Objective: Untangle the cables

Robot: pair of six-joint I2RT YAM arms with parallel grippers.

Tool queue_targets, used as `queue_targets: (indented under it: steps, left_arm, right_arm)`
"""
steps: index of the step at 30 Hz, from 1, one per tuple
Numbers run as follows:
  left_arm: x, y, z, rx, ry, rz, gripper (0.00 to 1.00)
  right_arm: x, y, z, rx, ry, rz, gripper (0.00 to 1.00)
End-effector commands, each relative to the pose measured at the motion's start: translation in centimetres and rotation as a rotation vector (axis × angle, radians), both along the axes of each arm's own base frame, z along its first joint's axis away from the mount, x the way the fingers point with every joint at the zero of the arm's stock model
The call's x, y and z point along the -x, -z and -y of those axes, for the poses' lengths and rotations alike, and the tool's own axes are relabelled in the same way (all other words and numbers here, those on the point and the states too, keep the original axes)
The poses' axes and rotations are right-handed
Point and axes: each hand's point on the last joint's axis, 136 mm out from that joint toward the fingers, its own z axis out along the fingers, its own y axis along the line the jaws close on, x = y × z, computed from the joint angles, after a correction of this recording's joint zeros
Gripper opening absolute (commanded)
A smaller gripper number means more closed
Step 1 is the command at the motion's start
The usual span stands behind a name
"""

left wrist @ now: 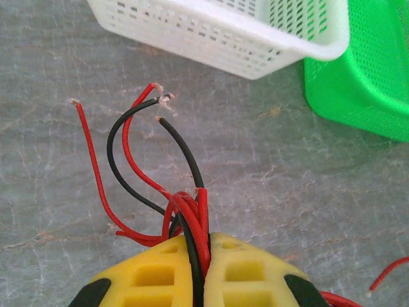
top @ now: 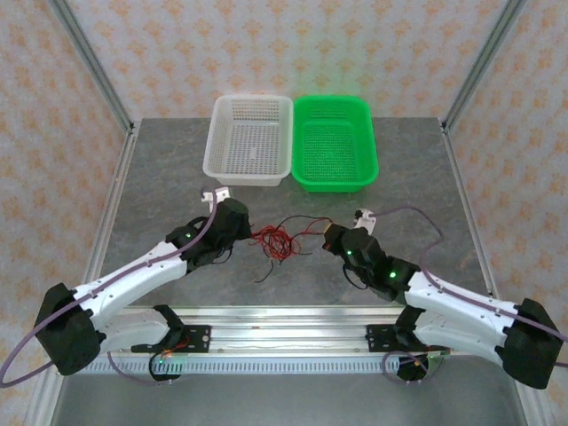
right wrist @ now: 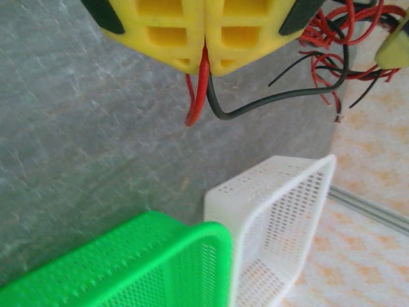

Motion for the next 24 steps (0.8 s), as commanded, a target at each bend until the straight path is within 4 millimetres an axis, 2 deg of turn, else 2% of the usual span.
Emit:
queue_targets:
  steps: [1, 5, 7, 9, 12, 16, 19, 24]
  left_arm:
    - [-0.5, 0.9, 0.4, 0.040, -0.003, -0.005, 0.00]
    - [-0.7, 1.3, 1.3, 0.073, 0.018, -0.009, 0.00]
    - [-0.8, 1.4, 1.6, 0.082, 0.022, -0.010, 0.00]
    - [-1.0, 1.3, 2.0, 0.097, 0.028, -0.005, 0.00]
    - [-1.2, 1.1, 2.5, 0.123, 0.038, -0.003, 0.00]
    - [-1.4, 0.8, 3.2, 0.151, 0.050, 0.005, 0.00]
    - [-1.5, 0.7, 3.3, 0.154, 0.049, 0.007, 0.00]
    - [-1.7, 0.1, 3.3, 0.154, 0.048, 0.016, 0.00]
  right_arm:
    - [-0.3, 1.3, 0.3, 0.054, 0.002, -0.030, 0.11]
    - [0.3, 1.7, -0.9, 0.114, -0.101, -0.060, 0.43]
    - [0.8, 1.6, -1.7, 0.102, -0.150, -0.080, 0.54]
    - [1.4, 1.0, -2.9, 0.054, -0.208, -0.101, 0.60]
    - [2.2, 0.1, -4.9, -0.043, -0.275, -0.123, 0.64]
    - [3.0, -1.3, -8.2, -0.136, -0.355, -0.121, 0.64]
    - [2.9, -1.0, -10.3, -0.171, -0.394, -0.143, 0.63]
    - [2.8, 0.9, -13.3, -0.205, -0.445, -0.197, 0.62]
